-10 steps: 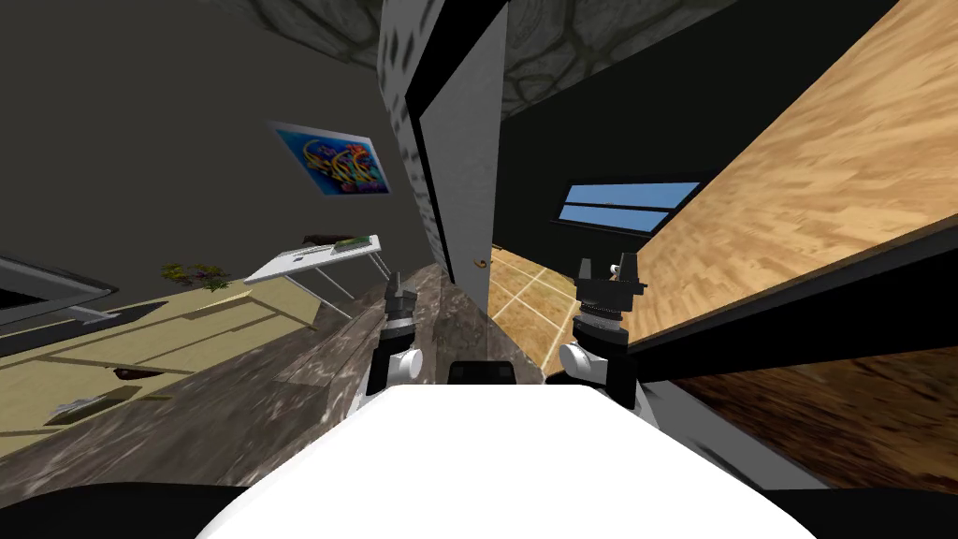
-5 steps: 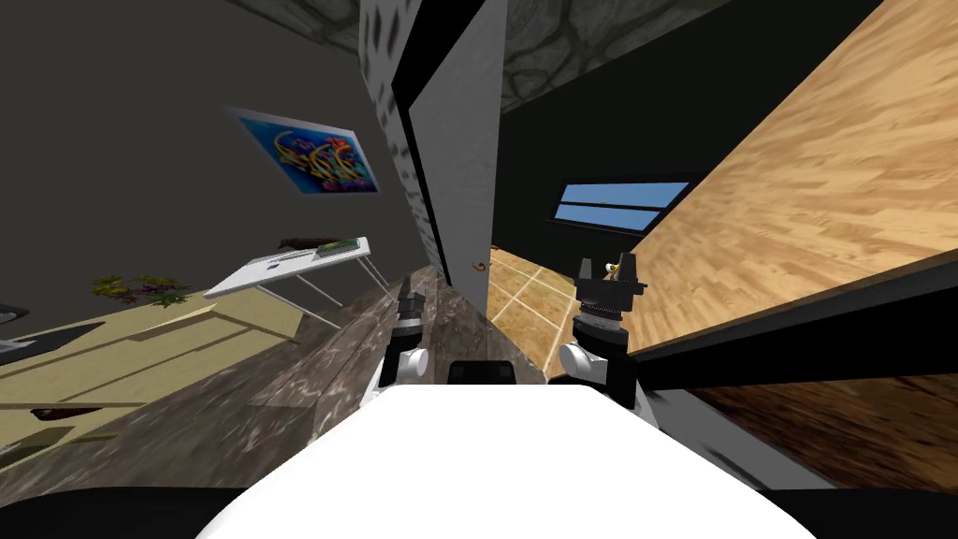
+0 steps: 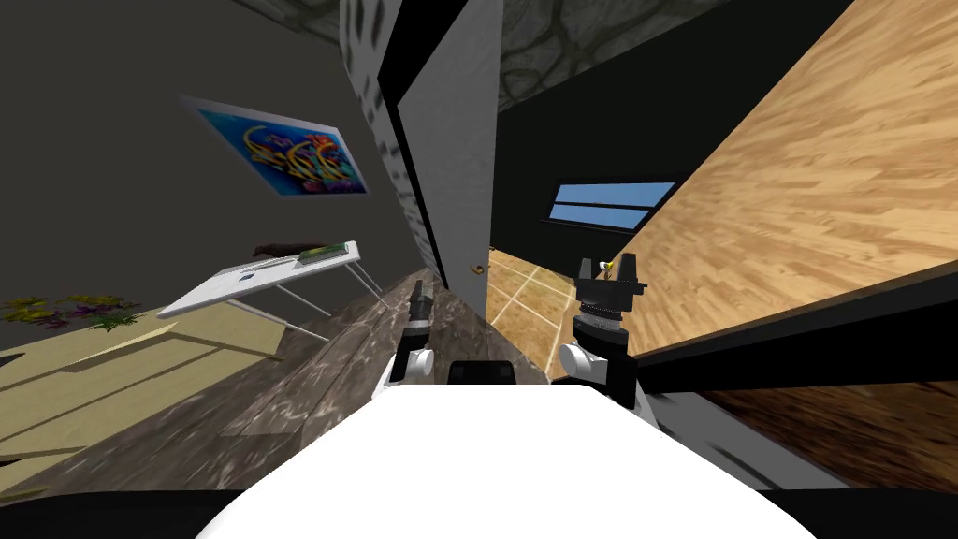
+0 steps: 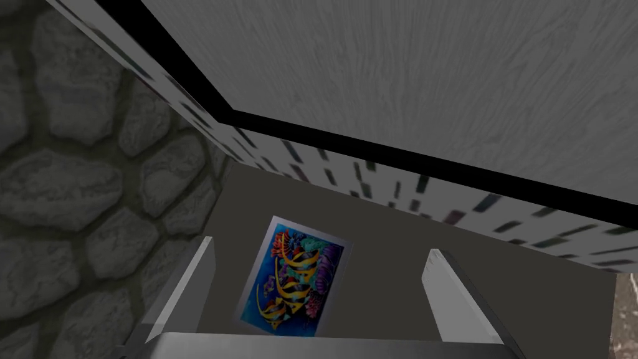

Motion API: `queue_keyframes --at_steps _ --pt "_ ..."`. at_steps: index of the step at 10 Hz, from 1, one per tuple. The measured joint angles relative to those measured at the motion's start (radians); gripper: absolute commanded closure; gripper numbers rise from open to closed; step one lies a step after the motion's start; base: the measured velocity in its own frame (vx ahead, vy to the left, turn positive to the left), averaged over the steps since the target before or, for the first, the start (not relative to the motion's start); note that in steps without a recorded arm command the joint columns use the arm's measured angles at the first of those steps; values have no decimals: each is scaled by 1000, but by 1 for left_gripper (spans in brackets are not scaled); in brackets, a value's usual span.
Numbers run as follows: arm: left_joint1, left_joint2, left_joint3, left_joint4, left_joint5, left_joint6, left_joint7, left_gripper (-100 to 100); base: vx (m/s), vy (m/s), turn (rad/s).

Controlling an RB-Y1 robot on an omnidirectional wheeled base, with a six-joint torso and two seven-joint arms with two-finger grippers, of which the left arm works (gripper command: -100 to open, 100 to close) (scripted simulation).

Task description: Push the door open

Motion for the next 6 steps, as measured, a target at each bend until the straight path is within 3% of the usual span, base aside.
queue_keyframes --at_steps 6 --pt "-43 14 -52 135 -14 -31 9 -100 73 65 -96"
